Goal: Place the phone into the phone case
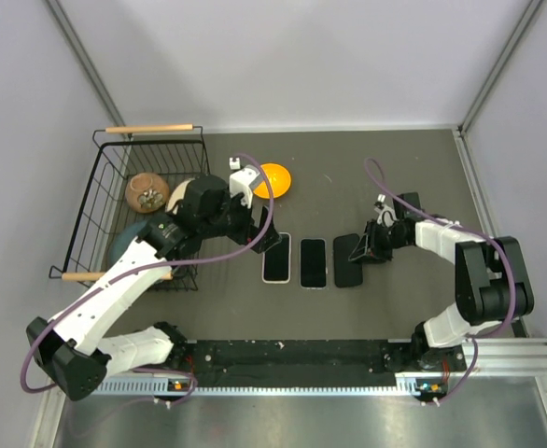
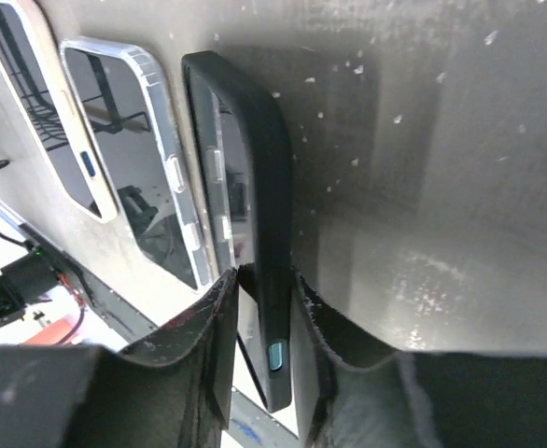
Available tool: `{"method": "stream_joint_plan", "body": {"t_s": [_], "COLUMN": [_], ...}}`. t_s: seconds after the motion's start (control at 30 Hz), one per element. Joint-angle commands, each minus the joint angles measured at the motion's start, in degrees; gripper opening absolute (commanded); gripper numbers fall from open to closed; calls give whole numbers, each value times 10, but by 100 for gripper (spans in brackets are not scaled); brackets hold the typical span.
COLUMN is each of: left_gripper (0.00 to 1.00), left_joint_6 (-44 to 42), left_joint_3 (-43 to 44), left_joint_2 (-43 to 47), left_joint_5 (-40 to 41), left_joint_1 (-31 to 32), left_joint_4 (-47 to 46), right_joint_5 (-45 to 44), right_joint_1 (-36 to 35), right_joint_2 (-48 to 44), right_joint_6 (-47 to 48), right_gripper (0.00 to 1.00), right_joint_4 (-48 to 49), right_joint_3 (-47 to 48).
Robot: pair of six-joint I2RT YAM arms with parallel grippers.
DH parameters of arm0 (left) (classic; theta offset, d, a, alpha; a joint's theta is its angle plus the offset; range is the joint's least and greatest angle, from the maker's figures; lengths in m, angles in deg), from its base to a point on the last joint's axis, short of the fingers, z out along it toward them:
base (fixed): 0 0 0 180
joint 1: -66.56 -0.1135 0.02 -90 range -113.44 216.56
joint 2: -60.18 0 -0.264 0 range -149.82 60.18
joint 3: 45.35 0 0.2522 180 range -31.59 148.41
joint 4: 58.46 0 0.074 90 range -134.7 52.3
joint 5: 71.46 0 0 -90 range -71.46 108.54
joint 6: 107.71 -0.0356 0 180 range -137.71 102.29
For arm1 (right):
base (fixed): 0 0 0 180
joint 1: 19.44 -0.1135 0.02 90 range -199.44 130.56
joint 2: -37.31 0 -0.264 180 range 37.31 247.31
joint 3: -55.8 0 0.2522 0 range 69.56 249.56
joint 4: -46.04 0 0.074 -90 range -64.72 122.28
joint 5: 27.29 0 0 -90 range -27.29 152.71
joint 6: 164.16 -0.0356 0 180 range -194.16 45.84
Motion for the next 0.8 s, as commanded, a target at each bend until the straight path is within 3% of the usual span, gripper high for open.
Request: {"method": "stream_joint_plan", "body": {"t_s": [0.0, 0.23, 0.33, 0.4, 0.43, 0.77], "left_gripper": [99, 99, 99, 99, 99, 99], "left_joint_6": [-12, -16, -14, -12, -12, -12], "left_joint_3": [-9, -12, -16, -19, -20, -54], "left_joint_2": [19, 32, 42, 51, 56, 135], "left_joint_5": [23, 36, 32, 21, 19, 45], "left_joint_1": [0, 0, 0, 0, 0, 1], "left_joint_4": [-22, -22, -30, -34, -40, -98], "right_joint_5": [-31, -60, -85, -103, -107, -162], "right_joint_1": [5, 7, 7, 6, 6, 6], "right_joint_2": [0, -36, -72, -100, -135, -397], "right_joint_6": [1, -5, -14, -22, -29, -25], "right_gripper": [32, 41, 52, 79, 98, 99], "right_joint_4": [42, 7, -5, -3, -1, -47], "right_joint_3": [-2, 14, 21, 20, 15, 18]}}
